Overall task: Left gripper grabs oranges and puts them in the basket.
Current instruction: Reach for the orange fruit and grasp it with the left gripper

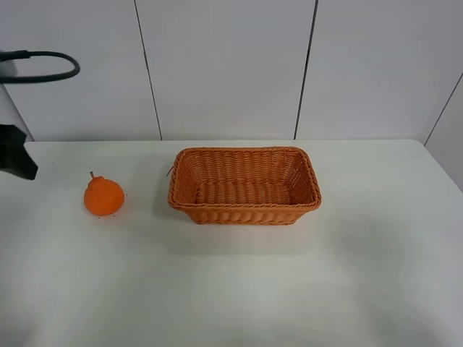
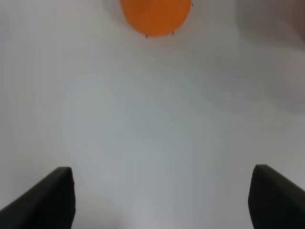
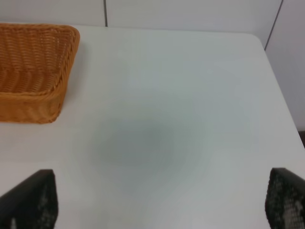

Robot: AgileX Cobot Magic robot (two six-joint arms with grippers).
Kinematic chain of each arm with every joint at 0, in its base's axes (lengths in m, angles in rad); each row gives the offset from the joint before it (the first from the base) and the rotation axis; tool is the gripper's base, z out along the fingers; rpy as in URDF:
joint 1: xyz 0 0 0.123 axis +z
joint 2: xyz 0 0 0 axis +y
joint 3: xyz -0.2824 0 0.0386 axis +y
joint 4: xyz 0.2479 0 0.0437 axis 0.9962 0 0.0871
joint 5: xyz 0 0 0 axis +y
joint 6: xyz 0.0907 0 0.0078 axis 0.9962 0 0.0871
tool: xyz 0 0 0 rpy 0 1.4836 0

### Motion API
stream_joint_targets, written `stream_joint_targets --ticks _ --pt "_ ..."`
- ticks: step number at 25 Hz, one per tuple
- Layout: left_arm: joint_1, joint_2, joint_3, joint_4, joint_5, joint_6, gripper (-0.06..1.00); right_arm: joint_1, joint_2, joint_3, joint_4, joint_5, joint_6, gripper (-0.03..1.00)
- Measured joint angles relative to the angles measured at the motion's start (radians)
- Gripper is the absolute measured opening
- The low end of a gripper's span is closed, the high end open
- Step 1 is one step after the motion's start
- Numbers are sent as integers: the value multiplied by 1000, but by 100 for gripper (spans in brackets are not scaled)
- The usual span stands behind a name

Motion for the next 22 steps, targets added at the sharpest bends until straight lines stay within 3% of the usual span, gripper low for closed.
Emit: stream_joint_targets --ticks 14,22 --pt "0 641 -525 0 0 43 85 0 0 0 0 0 0 69" --pt "0 833 -610 -22 19 50 85 0 0 0 0 0 0 69"
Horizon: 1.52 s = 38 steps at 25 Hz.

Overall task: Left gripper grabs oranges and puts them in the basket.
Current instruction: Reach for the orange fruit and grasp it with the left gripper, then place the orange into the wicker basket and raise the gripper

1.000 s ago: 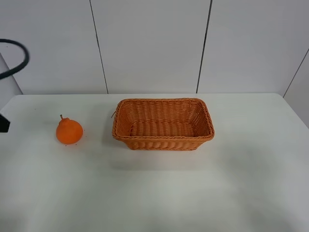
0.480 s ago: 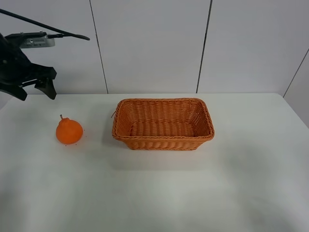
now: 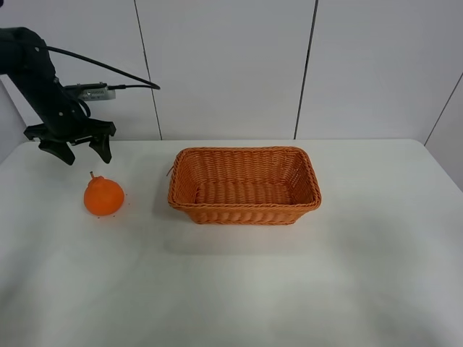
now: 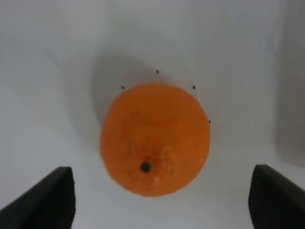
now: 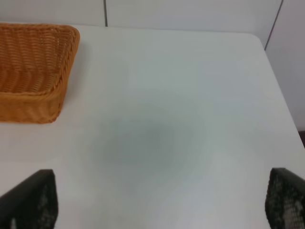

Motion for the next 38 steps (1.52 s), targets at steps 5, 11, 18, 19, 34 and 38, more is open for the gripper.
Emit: stream_joint_targets --ticks 5,11,18,19,34,38 --pt "0 65 0 -10 2 10 85 0 0 0 0 0 0 69" --pt "0 115 0 -10 -24 15 85 0 0 0 0 0 0 69" --pt "0 166 0 13 -39 19 85 0 0 0 0 0 0 69" --pt "0 175 0 14 -39 19 85 0 0 0 0 0 0 69" --pt "0 175 22 34 -37 -2 24 0 0 0 0 0 0 69" --pt "0 141 -16 35 14 -2 24 0 0 0 0 0 0 69"
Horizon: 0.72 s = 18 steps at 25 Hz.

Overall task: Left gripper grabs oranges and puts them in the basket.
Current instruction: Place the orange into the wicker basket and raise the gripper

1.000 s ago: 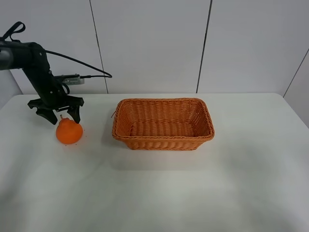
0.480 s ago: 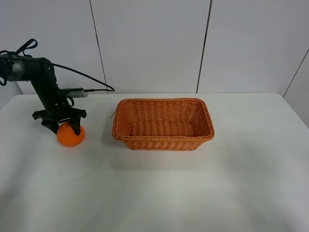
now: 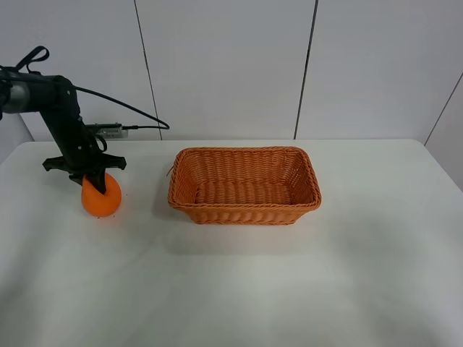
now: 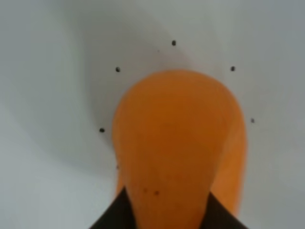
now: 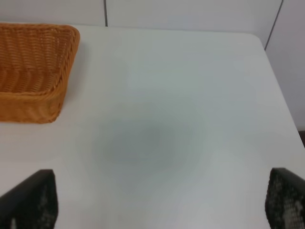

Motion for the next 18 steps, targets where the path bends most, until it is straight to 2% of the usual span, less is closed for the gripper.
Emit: stream_joint_targets --ticks 7,11,15,18 --pt "0 -113 -152 2 150 -15 24 0 0 0 0 0 0 69" --pt "-14 -144 -218 -23 164 -25 24 0 0 0 0 0 0 69" --pt "-91 -144 -294 -23 165 -28 24 0 0 0 0 0 0 69" --pt "-187 -144 -344 -29 165 -28 24 0 0 0 0 0 0 69"
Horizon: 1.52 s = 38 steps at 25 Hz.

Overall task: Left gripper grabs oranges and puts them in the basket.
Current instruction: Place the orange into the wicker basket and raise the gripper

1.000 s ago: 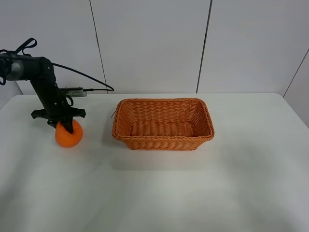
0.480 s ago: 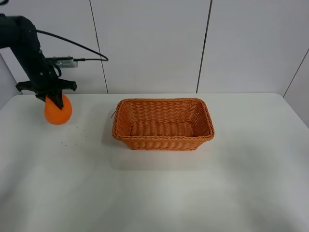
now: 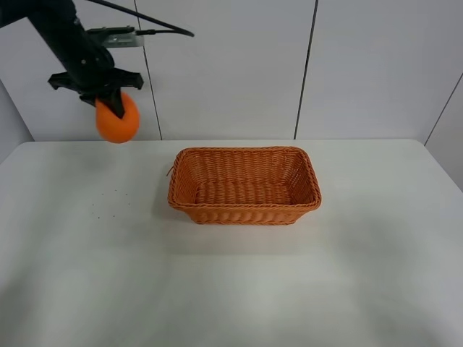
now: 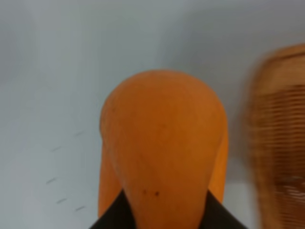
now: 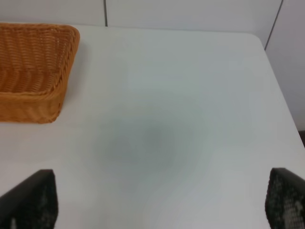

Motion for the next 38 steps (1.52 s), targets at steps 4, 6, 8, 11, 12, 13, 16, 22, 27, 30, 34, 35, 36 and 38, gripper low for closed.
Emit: stream_joint_targets --ticks 4,6,8,11,12,13,16,22,27,30,34,35,36,38 --pt "-131 7 -19 -10 0 -1 24 0 0 0 0 0 0 69" --pt "-192 26 -20 -13 0 -7 24 0 0 0 0 0 0 69" --pt "-243 56 -27 -13 -3 -7 24 0 0 0 0 0 0 69" --pt "-311 109 -35 -13 -18 -16 24 0 0 0 0 0 0 69" --pt "-332 127 -37 -13 -36 -17 24 0 0 0 0 0 0 69" --pt "-348 147 -37 -13 -63 -18 24 0 0 0 0 0 0 69" --pt "-394 207 -37 -13 -148 -19 24 0 0 0 0 0 0 69" --pt "-422 307 -37 -16 -265 -19 24 0 0 0 0 0 0 69" --pt "-422 337 -37 -12 -262 -19 33 0 0 0 0 0 0 69" --pt "-422 337 -37 -13 -244 -19 65 0 0 0 0 0 0 69" --pt "-422 337 -37 -13 -221 -19 86 0 0 0 0 0 0 69" --pt "-422 337 -42 -13 -213 -19 87 0 0 0 0 0 0 69" --pt "-422 337 -48 -13 -200 -19 88 0 0 0 0 0 0 69" --pt "-422 337 -71 -13 -170 -14 88 0 0 0 0 0 0 69"
